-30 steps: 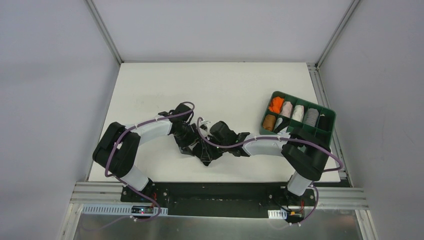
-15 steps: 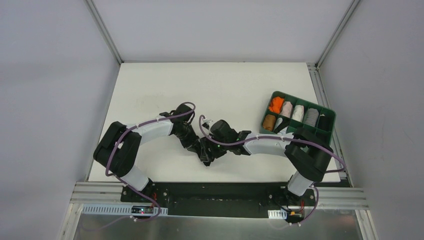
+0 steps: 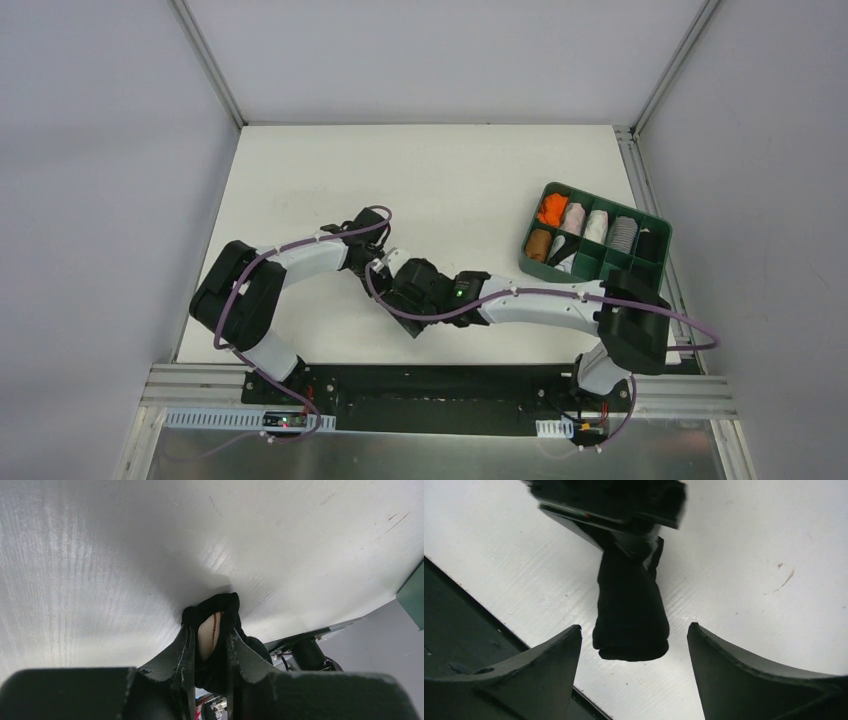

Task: Roll the underwear
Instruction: Pick up the underwear from the center of the board.

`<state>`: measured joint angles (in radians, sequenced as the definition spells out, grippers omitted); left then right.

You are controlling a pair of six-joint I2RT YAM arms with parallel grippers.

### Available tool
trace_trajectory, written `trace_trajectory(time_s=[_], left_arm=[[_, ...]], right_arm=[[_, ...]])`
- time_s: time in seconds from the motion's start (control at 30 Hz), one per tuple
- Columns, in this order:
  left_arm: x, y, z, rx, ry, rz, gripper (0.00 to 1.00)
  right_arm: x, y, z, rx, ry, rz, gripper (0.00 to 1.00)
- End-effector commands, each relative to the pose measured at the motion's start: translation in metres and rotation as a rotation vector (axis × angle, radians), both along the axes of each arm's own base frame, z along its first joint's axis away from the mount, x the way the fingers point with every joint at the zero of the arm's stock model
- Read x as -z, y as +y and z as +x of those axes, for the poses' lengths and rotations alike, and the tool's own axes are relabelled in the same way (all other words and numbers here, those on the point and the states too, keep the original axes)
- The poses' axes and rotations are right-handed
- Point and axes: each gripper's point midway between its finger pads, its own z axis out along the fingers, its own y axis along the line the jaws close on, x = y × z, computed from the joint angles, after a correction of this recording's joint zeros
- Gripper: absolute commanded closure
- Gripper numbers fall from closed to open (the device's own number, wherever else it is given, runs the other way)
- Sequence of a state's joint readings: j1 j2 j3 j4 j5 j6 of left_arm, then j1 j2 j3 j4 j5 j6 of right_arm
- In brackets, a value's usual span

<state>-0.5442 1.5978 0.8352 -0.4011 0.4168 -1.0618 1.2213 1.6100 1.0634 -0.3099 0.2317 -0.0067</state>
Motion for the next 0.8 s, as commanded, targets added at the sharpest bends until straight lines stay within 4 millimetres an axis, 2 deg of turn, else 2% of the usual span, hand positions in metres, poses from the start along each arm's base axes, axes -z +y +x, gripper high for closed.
trace_trajectory(time_s=[0.0, 0.2, 0.37, 0.6, 0.77], left_arm=[[0.007, 0.007, -0.008, 0.018, 0.032, 0.055, 1.0], [0.006, 0.007, -0.008, 0.021, 0.033, 0.058, 1.0], [0.006, 0.008, -0.008, 0.02, 0.031, 0.06, 1.0], [0.005, 0.007, -0.007, 0.02, 0.03, 0.061, 1.0], [0.006, 0.007, -0.007, 0.021, 0.03, 0.061, 1.0]], right_arm=[[-0.013, 0.001, 0.007, -0.058, -0.121, -0.092, 0.2], [0.003, 0.013, -0.001, -0.122, -0.105, -0.127, 0.19], [0.018, 0.015, -0.004, -0.155, -0.1, -0.16, 0.2], [0.034, 0.017, -0.009, -0.175, -0.069, -0.174, 0.29], [0.043, 0.019, -0.009, -0.167, -0.061, -0.178, 0.43]])
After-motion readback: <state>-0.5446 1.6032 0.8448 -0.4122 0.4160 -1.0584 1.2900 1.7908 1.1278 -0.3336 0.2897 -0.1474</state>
